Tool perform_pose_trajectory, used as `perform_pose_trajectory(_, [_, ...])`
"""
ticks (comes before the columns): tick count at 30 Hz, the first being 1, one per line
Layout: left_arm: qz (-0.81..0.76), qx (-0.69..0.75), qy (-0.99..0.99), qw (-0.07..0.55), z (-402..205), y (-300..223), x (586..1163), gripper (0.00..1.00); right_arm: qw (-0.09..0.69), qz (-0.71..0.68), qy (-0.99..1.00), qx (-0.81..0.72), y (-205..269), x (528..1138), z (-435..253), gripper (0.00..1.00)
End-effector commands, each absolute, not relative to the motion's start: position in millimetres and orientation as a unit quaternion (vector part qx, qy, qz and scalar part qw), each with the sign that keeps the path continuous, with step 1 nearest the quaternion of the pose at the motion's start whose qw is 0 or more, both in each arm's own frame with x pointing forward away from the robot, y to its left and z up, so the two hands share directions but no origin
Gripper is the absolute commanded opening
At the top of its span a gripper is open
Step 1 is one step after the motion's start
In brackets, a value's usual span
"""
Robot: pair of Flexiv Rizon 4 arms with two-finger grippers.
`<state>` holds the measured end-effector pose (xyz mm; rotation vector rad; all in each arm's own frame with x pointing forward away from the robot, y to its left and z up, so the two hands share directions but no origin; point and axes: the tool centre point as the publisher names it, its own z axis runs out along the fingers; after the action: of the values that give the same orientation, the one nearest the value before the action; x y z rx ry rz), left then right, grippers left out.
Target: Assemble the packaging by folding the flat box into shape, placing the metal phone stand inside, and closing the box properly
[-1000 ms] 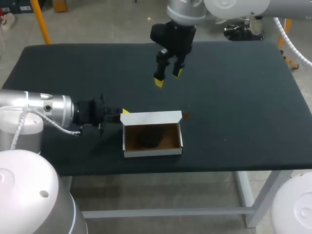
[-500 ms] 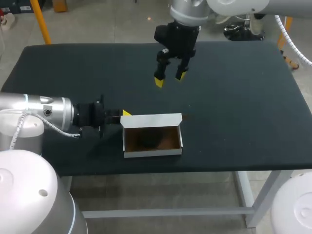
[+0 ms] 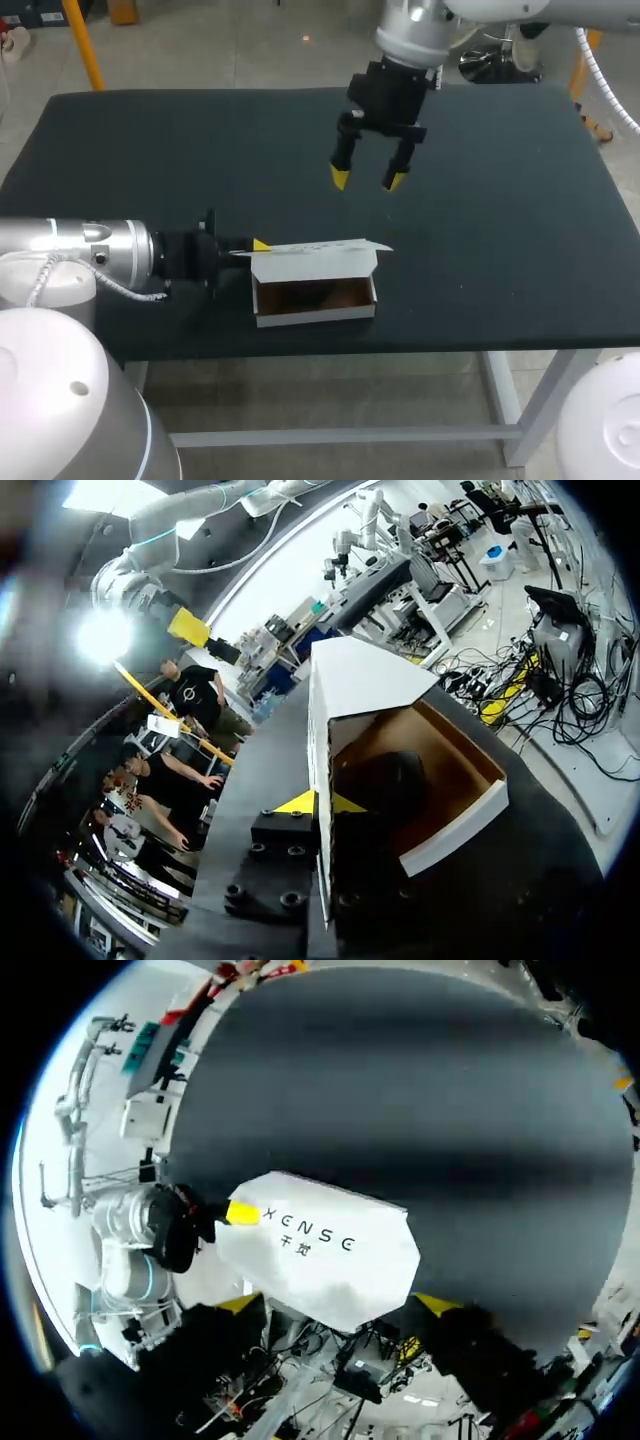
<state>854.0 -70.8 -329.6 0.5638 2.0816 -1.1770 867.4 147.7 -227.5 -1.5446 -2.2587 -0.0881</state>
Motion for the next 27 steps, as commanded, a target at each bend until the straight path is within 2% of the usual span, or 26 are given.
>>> perform_pose_trajectory(1, [-0.451,0.215,0.795,0.345,-334.0,-70.6,848.7,0.00,0.201,-0.009,-0.783,-0.589,148.2,864.0,-233.1,1.00])
perform_pose_trajectory(17, [-0.442,0.232,0.785,0.367,-338.0,-69.1,846.6,0.00,0.194,-0.003,-0.768,-0.610,145.8,861.1,-232.8,1.00])
perform_pose_trajectory(27, [-0.433,0.244,0.777,0.386,-339.5,-70.1,842.0,0.00,0.213,0.089,-0.680,-0.696,150.6,853.3,-251.4,1.00])
